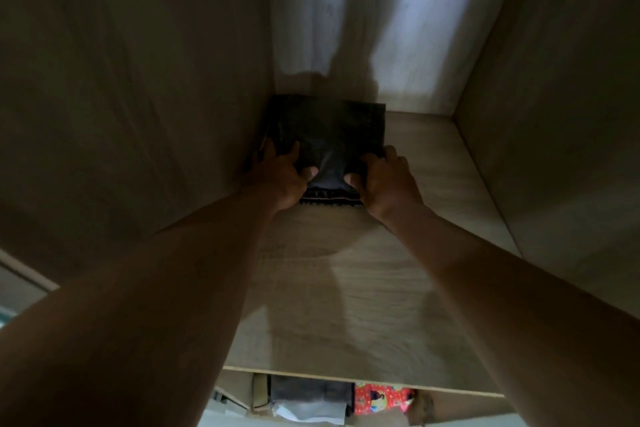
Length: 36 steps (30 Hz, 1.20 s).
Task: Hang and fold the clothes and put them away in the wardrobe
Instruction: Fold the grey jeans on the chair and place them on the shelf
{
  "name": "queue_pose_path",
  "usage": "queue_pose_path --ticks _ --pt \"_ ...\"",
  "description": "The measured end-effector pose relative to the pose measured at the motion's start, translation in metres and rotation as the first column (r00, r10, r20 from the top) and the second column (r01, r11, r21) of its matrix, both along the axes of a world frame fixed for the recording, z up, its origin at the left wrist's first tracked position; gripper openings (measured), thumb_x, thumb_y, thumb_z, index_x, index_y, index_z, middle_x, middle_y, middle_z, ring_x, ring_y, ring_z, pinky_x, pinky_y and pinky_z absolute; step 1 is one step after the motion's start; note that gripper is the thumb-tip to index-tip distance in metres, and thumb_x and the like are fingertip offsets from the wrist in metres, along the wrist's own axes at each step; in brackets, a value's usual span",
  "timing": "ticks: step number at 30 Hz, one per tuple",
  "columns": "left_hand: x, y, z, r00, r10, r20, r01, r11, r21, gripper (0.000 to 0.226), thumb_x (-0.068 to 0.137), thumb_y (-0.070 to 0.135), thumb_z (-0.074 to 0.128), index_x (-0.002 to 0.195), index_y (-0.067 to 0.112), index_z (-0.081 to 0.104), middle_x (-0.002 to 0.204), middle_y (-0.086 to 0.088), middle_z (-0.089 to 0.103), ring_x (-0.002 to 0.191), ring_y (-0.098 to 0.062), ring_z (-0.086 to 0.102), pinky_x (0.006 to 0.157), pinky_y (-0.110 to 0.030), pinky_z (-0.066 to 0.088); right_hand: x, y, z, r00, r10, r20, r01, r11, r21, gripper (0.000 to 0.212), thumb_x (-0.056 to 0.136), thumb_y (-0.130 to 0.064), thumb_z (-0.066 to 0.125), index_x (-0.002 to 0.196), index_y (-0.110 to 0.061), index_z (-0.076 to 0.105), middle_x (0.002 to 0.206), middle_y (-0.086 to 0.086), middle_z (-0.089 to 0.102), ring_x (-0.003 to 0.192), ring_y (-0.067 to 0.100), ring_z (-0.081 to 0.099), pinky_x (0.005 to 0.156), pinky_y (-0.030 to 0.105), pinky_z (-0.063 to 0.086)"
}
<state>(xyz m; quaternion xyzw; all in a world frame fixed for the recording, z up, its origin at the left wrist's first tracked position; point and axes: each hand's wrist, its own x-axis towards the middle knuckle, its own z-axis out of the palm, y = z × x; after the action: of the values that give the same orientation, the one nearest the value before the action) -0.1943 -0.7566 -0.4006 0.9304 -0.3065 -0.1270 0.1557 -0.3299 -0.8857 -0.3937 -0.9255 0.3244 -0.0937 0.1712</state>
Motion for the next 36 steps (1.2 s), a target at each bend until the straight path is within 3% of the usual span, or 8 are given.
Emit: queue_pose_path --ticks 7,13,17,21,24,28,32,36 --pt "0.013 -0.017 0.010 0.996 -0.010 0.084 0.001 0.995 0.102 0.068 0.100 0.062 0.033 0.159 0.038 0.009 0.166 -0.015 -0.006 0.152 -0.041 0.001 0.121 -0.054 0.012 0.015 -0.012 0.005 0.998 0.024 -0.059 -0.021 0.998 0.056 0.039 0.102 -0.038 0.053 0.134 -0.016 0.058 0.138 0.016 0.044 0.116 0.036 0.054 0.092 0.038 0.046" --pt "-0.007 -0.006 0.016 0.987 -0.044 0.157 0.029 0.995 0.096 0.060 0.105 0.052 0.017 0.160 0.031 0.006 0.166 -0.019 -0.008 0.152 -0.042 -0.003 0.121 -0.052 0.013 -0.004 -0.003 0.029 0.990 -0.005 -0.144 0.013 0.999 0.050 0.072 0.104 -0.032 0.050 0.162 -0.019 0.009 0.162 0.016 0.018 0.140 0.037 0.039 0.105 0.041 0.042" --pt "-0.018 0.017 0.026 0.958 -0.155 0.243 0.119 0.981 0.155 0.100 0.069 0.061 -0.014 0.157 0.029 0.023 0.167 -0.013 0.002 0.151 -0.043 -0.004 0.121 -0.054 0.015 -0.036 0.014 0.058 0.988 -0.010 -0.153 0.015 0.999 0.036 0.071 0.102 -0.030 0.047 0.162 -0.020 0.010 0.169 0.014 0.004 0.152 0.034 0.020 0.113 0.043 0.035" --pt "-0.082 0.056 0.075 0.959 -0.179 0.219 0.167 0.983 0.072 0.058 0.104 0.045 0.017 0.159 0.025 0.020 0.166 -0.012 0.008 0.153 -0.033 0.006 0.122 -0.044 0.017 -0.074 0.047 0.094 0.989 -0.040 -0.140 0.042 0.999 0.017 0.060 0.103 -0.035 0.045 0.157 -0.018 0.025 0.162 0.015 0.021 0.147 0.034 0.030 0.111 0.042 0.037" --pt "-0.129 0.107 0.116 0.949 -0.190 0.254 0.213 0.974 -0.070 0.056 0.106 0.037 0.031 0.158 0.017 0.022 0.162 -0.015 0.022 0.151 -0.029 0.018 0.120 -0.038 0.023 -0.115 0.092 0.137 0.992 -0.049 -0.116 0.048 0.999 -0.017 0.056 0.104 -0.036 0.045 0.154 -0.016 0.029 0.155 0.016 0.030 0.140 0.036 0.039 0.108 0.041 0.039" --pt "-0.182 0.180 0.175 0.918 -0.272 0.287 0.307 0.948 -0.082 0.054 0.107 0.039 0.033 0.157 0.019 0.027 0.160 -0.010 0.033 0.146 -0.027 0.031 0.114 -0.037 0.033 -0.163 0.152 0.196 0.992 -0.034 -0.118 0.026 0.998 -0.063 0.055 0.103 -0.036 0.049 0.152 -0.016 0.033 0.148 0.016 0.037 0.136 0.037 0.042 0.103 0.040 0.042" --pt "-0.218 0.266 0.244 0.888 -0.245 0.388 0.295 0.952 -0.075 0.049 0.105 0.042 0.032 0.149 0.023 0.042 0.145 -0.005 0.053 0.121 -0.028 0.059 0.093 -0.039 0.049 -0.202 0.218 0.265 0.992 0.001 -0.124 -0.019 0.990 -0.140 0.061 0.102 -0.040 0.049 0.154 -0.013 0.031 0.151 0.016 0.040 0.138 0.036 0.042 0.107 0.043 0.043" --pt "-0.236 0.354 0.300 0.877 -0.193 0.440 0.233 0.972 -0.038 0.046 0.106 0.041 0.033 0.145 0.022 0.048 0.140 -0.004 0.059 0.120 -0.028 0.061 0.093 -0.041 0.051 -0.222 0.295 0.330 0.992 0.077 -0.096 -0.091 0.984 -0.150 0.060 0.103 -0.041 0.046 0.155 -0.016 0.030 0.147 0.016 0.042 0.135 0.036 0.043 0.105 0.048 0.045"
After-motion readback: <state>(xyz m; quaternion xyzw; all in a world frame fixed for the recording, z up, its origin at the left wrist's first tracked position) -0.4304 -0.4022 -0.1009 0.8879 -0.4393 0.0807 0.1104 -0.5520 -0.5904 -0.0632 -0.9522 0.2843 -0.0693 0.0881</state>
